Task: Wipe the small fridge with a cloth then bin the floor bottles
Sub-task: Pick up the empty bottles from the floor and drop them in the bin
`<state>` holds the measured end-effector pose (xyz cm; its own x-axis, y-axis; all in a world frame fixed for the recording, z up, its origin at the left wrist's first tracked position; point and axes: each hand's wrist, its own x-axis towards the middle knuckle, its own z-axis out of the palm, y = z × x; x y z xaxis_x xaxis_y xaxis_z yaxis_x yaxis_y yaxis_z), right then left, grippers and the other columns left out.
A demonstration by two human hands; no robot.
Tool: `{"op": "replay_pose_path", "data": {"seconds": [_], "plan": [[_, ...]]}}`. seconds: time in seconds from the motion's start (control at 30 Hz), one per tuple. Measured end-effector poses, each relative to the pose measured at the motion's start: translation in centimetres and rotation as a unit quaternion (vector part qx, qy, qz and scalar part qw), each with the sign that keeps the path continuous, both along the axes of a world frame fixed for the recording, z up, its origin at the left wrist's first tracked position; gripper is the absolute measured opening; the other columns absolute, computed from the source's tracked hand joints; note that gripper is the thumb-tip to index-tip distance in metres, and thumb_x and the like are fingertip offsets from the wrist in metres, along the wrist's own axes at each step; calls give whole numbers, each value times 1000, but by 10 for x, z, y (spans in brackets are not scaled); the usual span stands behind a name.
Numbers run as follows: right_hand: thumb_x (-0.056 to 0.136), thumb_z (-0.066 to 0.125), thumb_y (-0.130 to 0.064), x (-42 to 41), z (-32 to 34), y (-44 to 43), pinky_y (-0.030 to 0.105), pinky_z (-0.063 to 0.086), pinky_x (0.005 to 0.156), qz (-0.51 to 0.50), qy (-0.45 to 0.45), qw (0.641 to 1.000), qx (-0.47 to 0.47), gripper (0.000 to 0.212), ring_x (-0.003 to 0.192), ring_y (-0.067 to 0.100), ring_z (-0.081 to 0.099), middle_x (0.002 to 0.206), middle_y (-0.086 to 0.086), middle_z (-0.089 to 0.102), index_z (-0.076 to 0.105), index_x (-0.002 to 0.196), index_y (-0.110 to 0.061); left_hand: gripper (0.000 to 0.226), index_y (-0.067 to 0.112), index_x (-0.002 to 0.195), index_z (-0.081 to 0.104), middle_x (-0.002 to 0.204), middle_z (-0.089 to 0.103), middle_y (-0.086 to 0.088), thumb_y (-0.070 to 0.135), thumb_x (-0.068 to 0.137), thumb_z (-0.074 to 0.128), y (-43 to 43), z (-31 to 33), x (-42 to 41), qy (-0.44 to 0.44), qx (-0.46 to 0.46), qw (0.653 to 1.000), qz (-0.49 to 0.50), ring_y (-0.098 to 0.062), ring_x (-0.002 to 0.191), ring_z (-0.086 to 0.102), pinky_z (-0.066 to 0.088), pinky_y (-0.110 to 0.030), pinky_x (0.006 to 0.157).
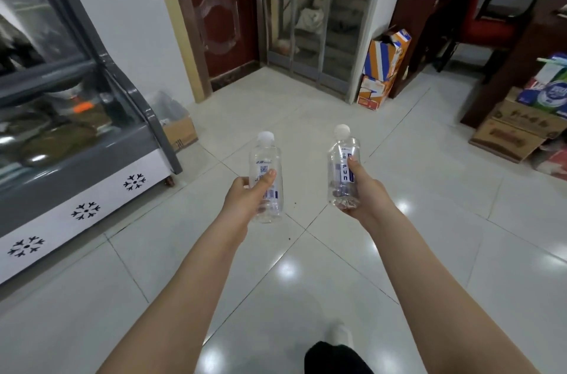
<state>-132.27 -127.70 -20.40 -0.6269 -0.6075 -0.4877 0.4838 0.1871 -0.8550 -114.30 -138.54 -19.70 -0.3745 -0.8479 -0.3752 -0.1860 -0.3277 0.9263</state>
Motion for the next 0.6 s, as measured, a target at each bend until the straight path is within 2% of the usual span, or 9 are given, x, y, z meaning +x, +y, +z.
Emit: {"op": "replay_pose_path", "data": {"seconds": [0.07, 0.17, 0.23, 0.37, 0.43, 0.5, 0.6], "plan": [[81, 62, -53, -27, -4, -32, 36, 54, 73, 3, 3, 1000, 1, 50, 75, 25, 63, 85, 9, 68, 63, 99, -6, 38, 13, 97, 52, 92, 64, -5, 44, 80, 66, -28, -4, -27, 3, -7, 1000, 7, -17, 74, 64, 50, -25, 62], [80, 64, -53, -74, -13, -85, 33, 51, 63, 19, 9, 1000, 3, 51, 75, 24, 64, 90, 11, 70, 64, 102, -6, 46, 9, 107, 51, 92, 64, -5, 43, 81, 66, -72, -12, -72, 7, -11, 999, 29, -18, 74, 64, 50, -26, 63], [81, 63, -51, -109, -14, -124, 30, 49, 60, 44, 17, 999, 0, 45, 72, 21, 62, 88, 10, 69, 65, 96, -8, 48, 9, 109, 51, 95, 64, -7, 44, 80, 66, -102, -13, -104, 12, -6, 999, 48, -19, 78, 64, 52, -28, 67], [83, 62, -48, -175, -9, -201, 33, 51, 71, 99, 19, 995, 14, 37, 71, 20, 61, 84, 8, 68, 65, 88, -12, 40, 11, 101, 53, 98, 65, -9, 43, 80, 67, -159, -12, -163, 35, 39, 993, 105, -27, 87, 65, 54, -45, 85], [84, 61, -47, -205, -6, -242, 33, 50, 70, 123, 30, 992, 15, 35, 72, 19, 61, 84, 6, 67, 64, 88, -13, 40, 11, 102, 53, 98, 65, -8, 42, 81, 67, -188, -13, -188, 35, 44, 989, 138, -26, 86, 65, 56, -43, 78], [85, 60, -46, -229, -4, -282, 32, 51, 68, 136, 36, 990, 20, 32, 73, 17, 62, 84, 4, 66, 63, 89, -14, 40, 12, 104, 54, 97, 65, -6, 43, 81, 66, -213, -14, -208, 27, 39, 985, 166, -21, 80, 64, 53, -31, 64], [85, 61, -46, -252, -7, -337, 32, 49, 68, 169, 24, 985, 16, 33, 70, 18, 62, 83, 5, 65, 64, 87, -13, 42, 12, 107, 54, 97, 64, -5, 43, 81, 66, -253, -15, -231, 15, 27, 981, 194, -19, 79, 64, 53, -29, 65]]}}
